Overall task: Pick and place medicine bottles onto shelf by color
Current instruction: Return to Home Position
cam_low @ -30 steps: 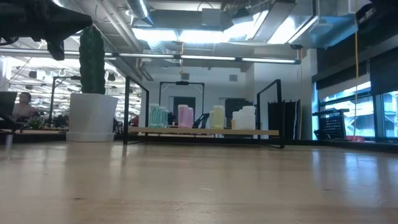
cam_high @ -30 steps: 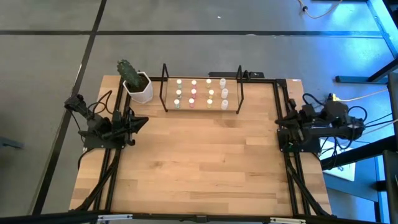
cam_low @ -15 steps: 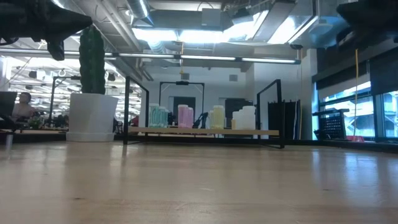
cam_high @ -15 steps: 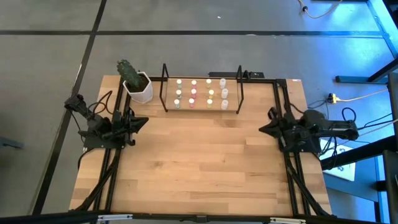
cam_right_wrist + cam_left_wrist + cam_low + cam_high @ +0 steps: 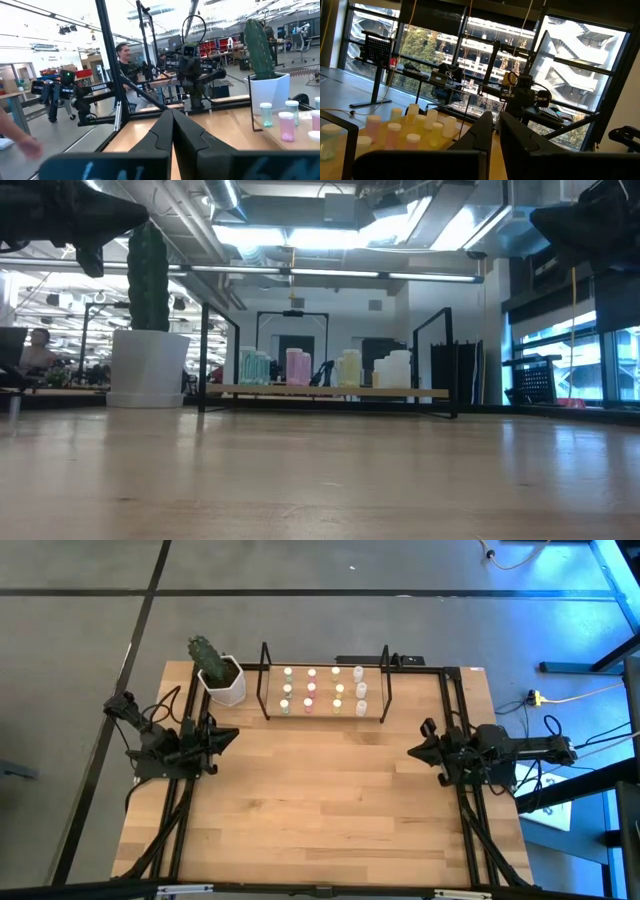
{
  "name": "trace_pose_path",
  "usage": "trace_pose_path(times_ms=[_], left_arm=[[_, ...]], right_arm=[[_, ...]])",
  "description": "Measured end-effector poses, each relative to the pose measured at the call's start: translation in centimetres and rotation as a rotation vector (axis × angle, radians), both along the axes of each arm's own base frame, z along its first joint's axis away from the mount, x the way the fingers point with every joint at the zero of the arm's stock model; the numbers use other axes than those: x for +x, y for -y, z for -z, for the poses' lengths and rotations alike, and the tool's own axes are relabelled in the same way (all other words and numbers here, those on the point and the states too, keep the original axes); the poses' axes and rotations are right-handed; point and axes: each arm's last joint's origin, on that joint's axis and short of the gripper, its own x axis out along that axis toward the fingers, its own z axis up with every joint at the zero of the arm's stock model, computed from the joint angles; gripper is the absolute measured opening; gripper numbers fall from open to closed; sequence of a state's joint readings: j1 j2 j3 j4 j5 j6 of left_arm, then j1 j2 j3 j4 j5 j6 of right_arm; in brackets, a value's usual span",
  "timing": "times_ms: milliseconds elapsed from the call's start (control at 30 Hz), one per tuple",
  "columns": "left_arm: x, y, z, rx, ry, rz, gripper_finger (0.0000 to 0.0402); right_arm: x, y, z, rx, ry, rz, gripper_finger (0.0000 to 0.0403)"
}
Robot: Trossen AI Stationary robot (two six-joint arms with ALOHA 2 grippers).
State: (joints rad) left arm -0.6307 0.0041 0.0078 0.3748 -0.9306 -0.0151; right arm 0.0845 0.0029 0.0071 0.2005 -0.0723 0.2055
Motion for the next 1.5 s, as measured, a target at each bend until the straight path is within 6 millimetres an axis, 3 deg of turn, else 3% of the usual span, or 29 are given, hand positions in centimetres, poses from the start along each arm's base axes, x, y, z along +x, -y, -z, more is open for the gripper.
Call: trace_pose_path(times_ms=[567,1200,1500], left_arm=[[0.00,0.00,0.00,0.000,0.000,0.000,0.0001],[0.00,0.00,0.00,0.000,0.000,0.000,0.0031],[0.00,0.00,0.00,0.000,0.000,0.000,0.0020]], right_arm=[[0.11,-0.01,0.62,-0.009,-0.067,0.001,0.0012],[0.10,-0.01,0.60,-0.010,-0.066,0.001,0.0012],[0.11,-0.01,0.60,-0.010,-0.066,0.001,0.0012]])
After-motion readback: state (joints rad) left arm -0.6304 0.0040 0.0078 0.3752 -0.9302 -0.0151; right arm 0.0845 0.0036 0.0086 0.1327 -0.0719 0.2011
